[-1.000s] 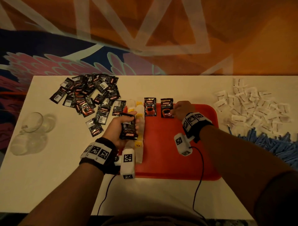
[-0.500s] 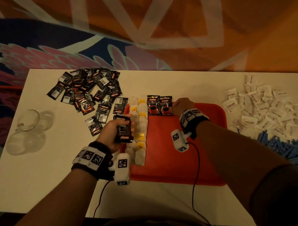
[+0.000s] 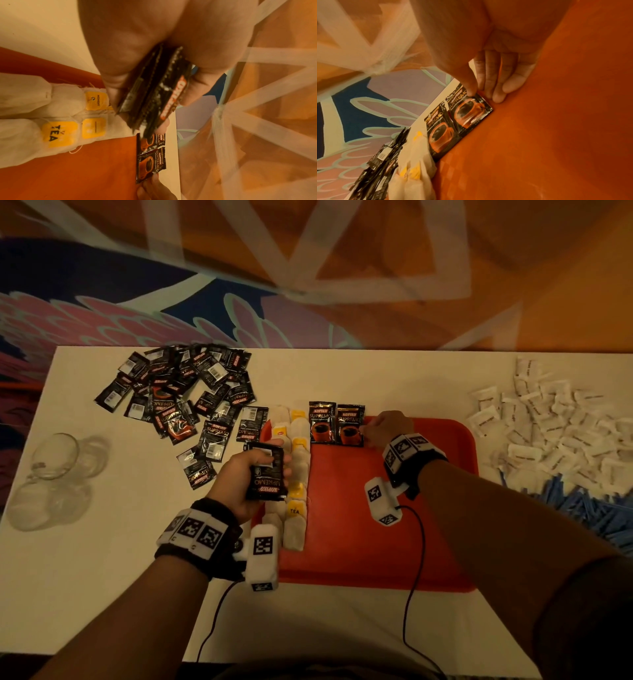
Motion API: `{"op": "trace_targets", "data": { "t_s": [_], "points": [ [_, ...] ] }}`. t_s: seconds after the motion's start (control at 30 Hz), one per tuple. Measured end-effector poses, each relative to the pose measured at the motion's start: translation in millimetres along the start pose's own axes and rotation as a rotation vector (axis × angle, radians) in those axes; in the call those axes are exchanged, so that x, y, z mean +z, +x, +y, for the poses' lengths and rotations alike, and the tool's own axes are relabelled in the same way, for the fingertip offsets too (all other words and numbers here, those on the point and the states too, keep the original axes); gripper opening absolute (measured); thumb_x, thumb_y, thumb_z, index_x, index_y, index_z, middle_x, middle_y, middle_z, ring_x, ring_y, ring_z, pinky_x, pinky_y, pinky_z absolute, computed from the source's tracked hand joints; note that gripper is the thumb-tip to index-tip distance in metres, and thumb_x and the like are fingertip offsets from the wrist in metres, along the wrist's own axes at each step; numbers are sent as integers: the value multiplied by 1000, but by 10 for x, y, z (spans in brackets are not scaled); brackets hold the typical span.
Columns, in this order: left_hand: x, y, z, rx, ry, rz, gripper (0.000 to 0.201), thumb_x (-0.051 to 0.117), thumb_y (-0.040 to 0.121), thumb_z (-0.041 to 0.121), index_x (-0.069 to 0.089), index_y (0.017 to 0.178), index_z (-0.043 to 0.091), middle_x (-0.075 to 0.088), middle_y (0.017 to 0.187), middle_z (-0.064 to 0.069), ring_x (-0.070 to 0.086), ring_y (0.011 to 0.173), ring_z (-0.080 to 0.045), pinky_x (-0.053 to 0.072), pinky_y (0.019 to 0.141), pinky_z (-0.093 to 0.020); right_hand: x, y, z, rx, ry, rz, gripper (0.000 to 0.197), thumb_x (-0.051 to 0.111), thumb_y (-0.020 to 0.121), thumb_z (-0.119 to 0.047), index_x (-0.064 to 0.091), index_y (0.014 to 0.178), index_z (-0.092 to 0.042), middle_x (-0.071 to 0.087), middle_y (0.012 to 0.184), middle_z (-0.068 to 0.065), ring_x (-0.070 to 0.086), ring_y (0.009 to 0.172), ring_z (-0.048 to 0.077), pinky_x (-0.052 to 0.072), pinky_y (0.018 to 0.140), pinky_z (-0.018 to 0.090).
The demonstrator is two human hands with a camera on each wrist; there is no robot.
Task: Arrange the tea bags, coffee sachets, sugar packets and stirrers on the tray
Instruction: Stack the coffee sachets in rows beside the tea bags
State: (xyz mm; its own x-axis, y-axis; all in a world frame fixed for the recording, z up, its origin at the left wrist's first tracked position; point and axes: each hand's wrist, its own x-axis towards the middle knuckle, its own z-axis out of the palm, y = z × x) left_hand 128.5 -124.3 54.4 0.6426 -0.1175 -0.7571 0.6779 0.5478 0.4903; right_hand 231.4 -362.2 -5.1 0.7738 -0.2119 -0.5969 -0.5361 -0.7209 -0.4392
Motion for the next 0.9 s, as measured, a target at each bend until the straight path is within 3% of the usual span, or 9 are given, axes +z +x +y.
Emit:
{"op": "trace_targets", "data": {
  "t_s": [0.17,0.3,0.4,0.5,0.6,0.67,0.77,0.83,0.9],
  "points": [
    [146,-66,-14,-1,164,-9,24,49,96,3,62,116,0,73,95,-15,72,78,-27,61,64,-36,-83,-182,88,-46,31,-18,23,67,89,-34,72,95,-12,73,94,6,68,93,19,56,74,28],
    [193,-52,-36,55,314,106,31,71,88,9,67,119,5,74,106,-19,74,90,-33,59,64,-38,-48,-515,75,-186,203,-96,14,66,88,-39,67,85,-25,69,85,-5,65,86,11,52,72,24],
    [292,-87,-56,88,343,70,35,73,87,9,66,121,7,74,109,-19,74,91,-33,60,62,-39,-76,-854,-22,-324,360,-305,17,65,90,-39,66,88,-22,68,81,-5,65,72,8,49,64,23],
    [385,-134,-98,129,357,7,41,72,85,7,63,126,6,73,108,-19,74,85,-31,59,59,-38,-100,-1093,-66,-397,382,-465,13,70,87,-31,67,92,-19,70,84,-2,67,74,10,53,65,24],
    [405,-152,-142,162,362,-27,58,78,75,20,61,130,10,73,110,-16,73,90,-31,59,71,-43,-130,-1172,-28,-439,385,-321,8,74,84,-21,67,86,-20,71,89,-1,67,82,12,54,75,28],
    [416,-186,-140,155,293,22,64,79,71,34,60,129,13,72,87,-8,70,69,-21,56,61,-34,-169,-1186,17,-499,419,-135,11,76,81,-14,68,85,-19,72,91,0,67,85,14,53,78,29],
    [425,-247,-132,9,206,68,48,73,68,54,69,97,16,59,65,-2,55,50,-15,48,50,-26,-237,-1235,64,-586,471,94,22,75,80,-4,69,81,-25,70,86,-5,67,80,8,53,76,20],
    [452,-314,-143,-93,172,-16,44,71,73,56,65,87,15,57,69,-4,52,53,-16,47,51,-26,-266,-1319,67,-676,456,134,25,69,81,5,74,84,-19,69,89,-5,66,82,7,52,78,13],
    [517,-370,-148,-114,197,-66,38,72,81,47,63,95,13,59,72,-7,56,56,-19,50,52,-28,-275,-1391,78,-787,365,124,24,65,80,10,76,89,-10,68,98,-1,64,88,7,48,81,6]
  ]
}}
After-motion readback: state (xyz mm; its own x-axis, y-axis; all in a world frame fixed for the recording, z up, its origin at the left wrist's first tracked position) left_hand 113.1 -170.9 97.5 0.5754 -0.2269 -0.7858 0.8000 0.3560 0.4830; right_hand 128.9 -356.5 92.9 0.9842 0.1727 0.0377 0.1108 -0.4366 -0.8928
